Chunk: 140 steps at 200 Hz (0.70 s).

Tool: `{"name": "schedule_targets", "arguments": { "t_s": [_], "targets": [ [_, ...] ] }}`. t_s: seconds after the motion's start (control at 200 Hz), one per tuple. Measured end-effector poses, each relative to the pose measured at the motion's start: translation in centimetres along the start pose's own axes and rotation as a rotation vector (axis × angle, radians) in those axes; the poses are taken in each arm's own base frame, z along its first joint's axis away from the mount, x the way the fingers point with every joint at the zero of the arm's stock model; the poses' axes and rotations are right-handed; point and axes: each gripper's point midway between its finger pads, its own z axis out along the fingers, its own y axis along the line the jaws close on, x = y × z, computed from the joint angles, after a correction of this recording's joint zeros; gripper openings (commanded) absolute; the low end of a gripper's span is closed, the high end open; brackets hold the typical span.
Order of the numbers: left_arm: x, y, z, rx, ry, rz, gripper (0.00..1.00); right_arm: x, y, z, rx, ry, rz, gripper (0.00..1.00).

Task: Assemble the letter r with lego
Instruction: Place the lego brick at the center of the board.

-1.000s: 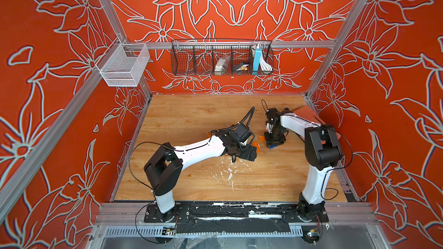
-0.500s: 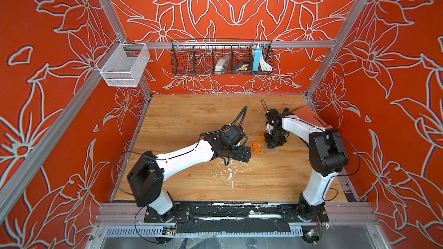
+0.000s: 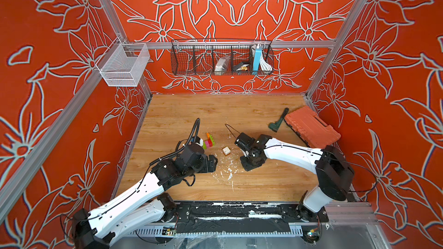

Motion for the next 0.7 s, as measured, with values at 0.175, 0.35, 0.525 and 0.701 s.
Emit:
{"name": "schedule_targets", "arguments": {
  "t_s": [0.175,0.35,0.525,0.701],
  "targets": [
    [1.3,1.3,0.0,-0.030,0.029,-0.028,0.93,0.1,0.6,2.3,0.015,0.038,0.031,0.44],
    [1.5,1.6,0.1,-0.039,0.039,-0.040,0.93,0.1,0.9,3.2,0.007,0.053,0.052,0.48],
    [1.6,1.6,0.1,-0.039,0.044,-0.040,0.95,-0.1,1.9,3.0,-0.044,0.047,0.056,0.50],
    [1.9,1.7,0.5,-0.051,0.065,-0.039,0.95,-1.1,5.1,1.8,-0.236,-0.008,0.030,0.49]
  ]
}}
